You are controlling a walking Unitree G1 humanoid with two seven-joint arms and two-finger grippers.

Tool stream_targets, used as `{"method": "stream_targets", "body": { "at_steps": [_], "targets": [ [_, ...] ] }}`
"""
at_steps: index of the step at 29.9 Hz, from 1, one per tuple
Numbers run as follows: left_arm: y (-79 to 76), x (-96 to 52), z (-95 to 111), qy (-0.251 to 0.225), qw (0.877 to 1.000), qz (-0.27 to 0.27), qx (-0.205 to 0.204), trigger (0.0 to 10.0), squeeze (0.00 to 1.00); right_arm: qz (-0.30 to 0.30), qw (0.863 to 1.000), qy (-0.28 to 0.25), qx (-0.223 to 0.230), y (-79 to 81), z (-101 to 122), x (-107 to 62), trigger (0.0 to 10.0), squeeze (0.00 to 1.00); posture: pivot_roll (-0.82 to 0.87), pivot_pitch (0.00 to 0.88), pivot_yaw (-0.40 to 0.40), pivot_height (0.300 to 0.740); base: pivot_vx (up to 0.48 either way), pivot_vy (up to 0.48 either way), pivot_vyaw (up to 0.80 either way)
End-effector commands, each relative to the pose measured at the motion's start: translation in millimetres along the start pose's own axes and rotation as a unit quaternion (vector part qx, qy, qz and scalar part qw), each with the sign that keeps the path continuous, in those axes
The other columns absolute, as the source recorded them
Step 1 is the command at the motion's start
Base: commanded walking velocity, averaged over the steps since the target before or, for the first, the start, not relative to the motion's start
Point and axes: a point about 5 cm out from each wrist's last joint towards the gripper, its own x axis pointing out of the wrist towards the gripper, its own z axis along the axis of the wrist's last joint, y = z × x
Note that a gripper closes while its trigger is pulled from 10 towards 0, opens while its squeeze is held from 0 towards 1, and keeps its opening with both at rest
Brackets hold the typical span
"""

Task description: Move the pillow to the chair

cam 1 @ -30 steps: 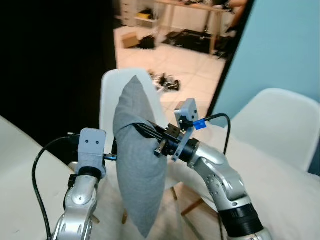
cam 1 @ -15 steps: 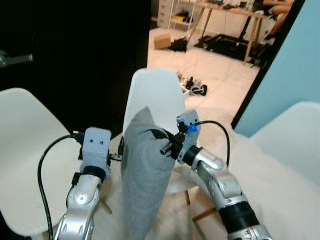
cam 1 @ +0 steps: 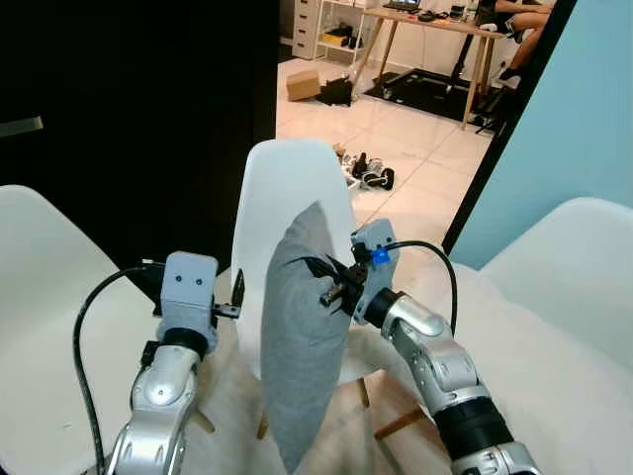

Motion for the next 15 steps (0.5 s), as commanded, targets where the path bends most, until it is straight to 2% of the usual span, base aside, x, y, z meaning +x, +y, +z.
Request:
{"method": "stream_targets", "body": {
  "at_steps": [1, 12, 15],
  "targets": [
    [5.0, 0.7, -4, 0.008, 1.0, 0.006, 0.005, 10.0, 0.0, 0.008, 0.999, -0.039, -0.019, 4.2, 16, 8.9, 10.0, 0.0, 0.01, 0.0, -0.09, 0.74, 0.3, 0.0, 0.77],
    [3.8, 2.1, -4, 0.008, 1.0, 0.001, 0.006, 10.0, 0.0, -0.034, 0.999, -0.033, -0.007, -4.9, 16, 12.0, 10.0, 0.0, 0.01, 0.0, -0.092, 0.74, 0.301, 0.0, 0.0],
    [3.2, 2.5, -4, 0.008, 1.0, -0.002, 0.006, 10.0, 0.0, -0.064, 0.998, -0.013, -0.002, -11.7, 15, 14.2, 10.0, 0.0, 0.01, 0.0, -0.091, 0.74, 0.188, 0.0, 0.0]
  ]
}}
